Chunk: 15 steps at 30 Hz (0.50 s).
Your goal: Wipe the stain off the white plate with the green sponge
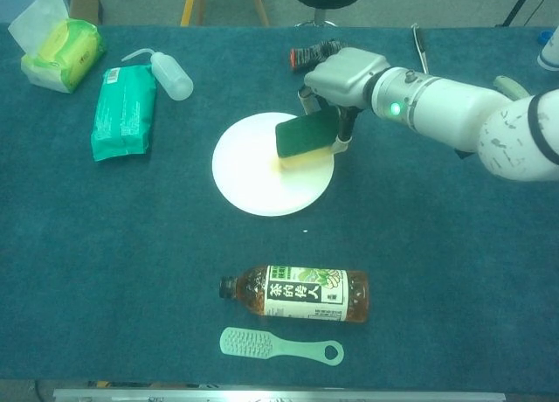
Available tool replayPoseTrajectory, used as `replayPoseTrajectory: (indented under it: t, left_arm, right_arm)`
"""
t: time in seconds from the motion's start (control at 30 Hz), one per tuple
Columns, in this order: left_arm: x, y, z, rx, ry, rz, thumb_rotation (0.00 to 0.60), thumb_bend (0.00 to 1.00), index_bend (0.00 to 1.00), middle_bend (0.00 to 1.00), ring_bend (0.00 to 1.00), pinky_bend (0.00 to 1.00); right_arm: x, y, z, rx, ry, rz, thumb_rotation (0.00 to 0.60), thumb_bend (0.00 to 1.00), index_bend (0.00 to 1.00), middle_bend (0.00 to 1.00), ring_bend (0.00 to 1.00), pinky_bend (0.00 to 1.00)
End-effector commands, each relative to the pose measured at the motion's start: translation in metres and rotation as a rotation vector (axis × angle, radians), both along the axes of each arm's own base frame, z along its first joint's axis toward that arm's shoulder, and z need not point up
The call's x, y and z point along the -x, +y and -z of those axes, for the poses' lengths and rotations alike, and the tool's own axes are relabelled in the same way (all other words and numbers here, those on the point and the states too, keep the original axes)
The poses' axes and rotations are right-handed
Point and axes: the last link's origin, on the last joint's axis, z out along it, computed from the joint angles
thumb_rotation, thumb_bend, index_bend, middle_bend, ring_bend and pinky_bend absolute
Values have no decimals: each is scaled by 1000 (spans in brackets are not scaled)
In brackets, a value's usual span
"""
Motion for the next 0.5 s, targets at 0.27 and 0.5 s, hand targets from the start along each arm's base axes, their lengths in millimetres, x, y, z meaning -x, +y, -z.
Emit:
replayPoseTrajectory:
  t: [0.27,0.5]
  left_arm:
    - [6,-3,1,-2,-11,-17,600,106,233,30,56,259]
    - [9,-5,1,-1,-14,-24,600,107,233,30,56,259]
  right_arm:
    - [-7,3,22,-52,-8,-26,600,134,489,548,486,430]
    - [-3,6,25,-62,14,-27,600,134,489,548,486,430]
